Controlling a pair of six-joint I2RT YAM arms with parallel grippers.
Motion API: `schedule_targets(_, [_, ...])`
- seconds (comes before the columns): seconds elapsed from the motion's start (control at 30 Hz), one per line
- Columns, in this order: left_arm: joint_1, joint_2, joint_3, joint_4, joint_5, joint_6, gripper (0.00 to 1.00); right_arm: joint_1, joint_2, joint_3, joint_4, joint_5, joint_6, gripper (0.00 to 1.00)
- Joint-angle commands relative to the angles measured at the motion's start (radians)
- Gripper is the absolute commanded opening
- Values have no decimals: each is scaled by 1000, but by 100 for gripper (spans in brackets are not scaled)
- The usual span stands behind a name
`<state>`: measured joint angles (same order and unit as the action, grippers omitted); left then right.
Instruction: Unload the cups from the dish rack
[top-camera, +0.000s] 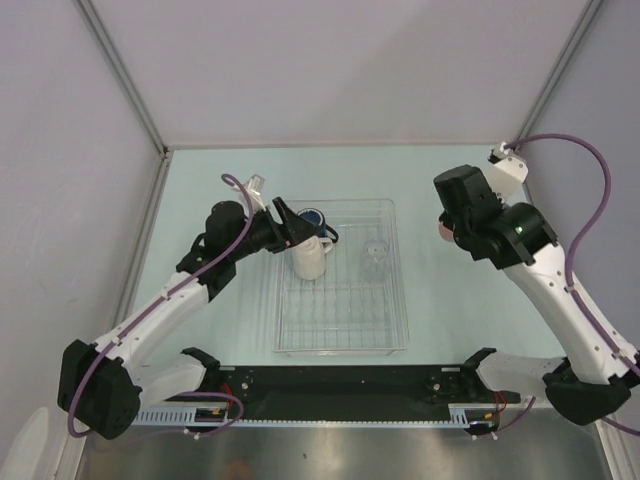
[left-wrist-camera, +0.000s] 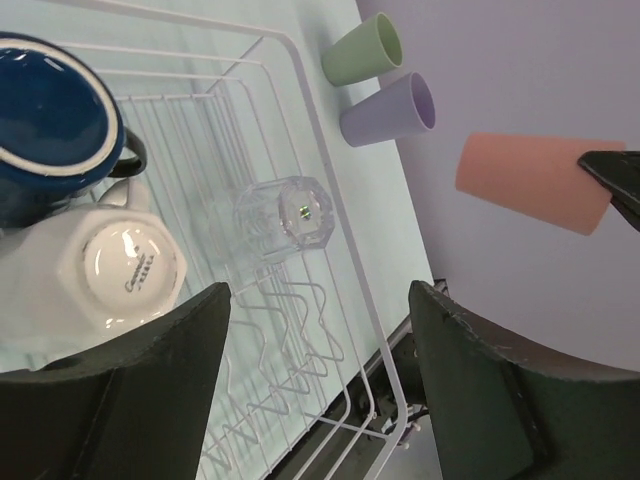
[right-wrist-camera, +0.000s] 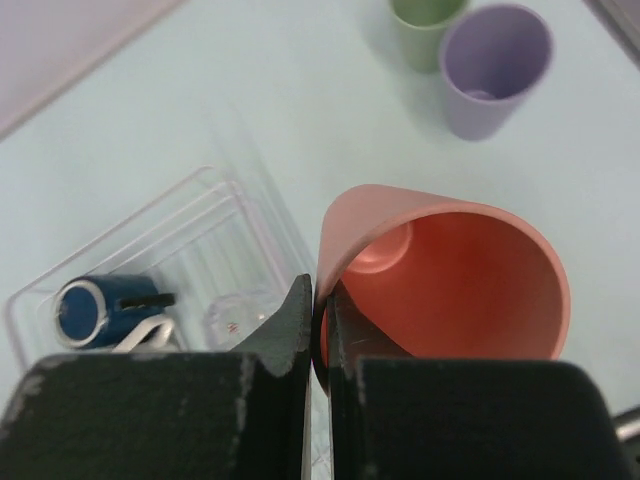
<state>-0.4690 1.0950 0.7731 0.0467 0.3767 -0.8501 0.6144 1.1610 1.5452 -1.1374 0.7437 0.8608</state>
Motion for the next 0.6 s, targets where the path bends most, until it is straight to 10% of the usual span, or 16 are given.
schedule_targets(0.0, [-6, -55, 40, -116, -35, 39, 76, -120, 7, 23, -225, 76, 149, 0])
schedule_targets(0.27, [-20, -67, 34, -191, -48, 40, 75, -528, -18, -186, -35, -173, 15, 0])
schedule_targets(0.57, [-36, -57, 23, -208, -59, 39, 74, -607, 92, -272, 80, -221, 15, 0])
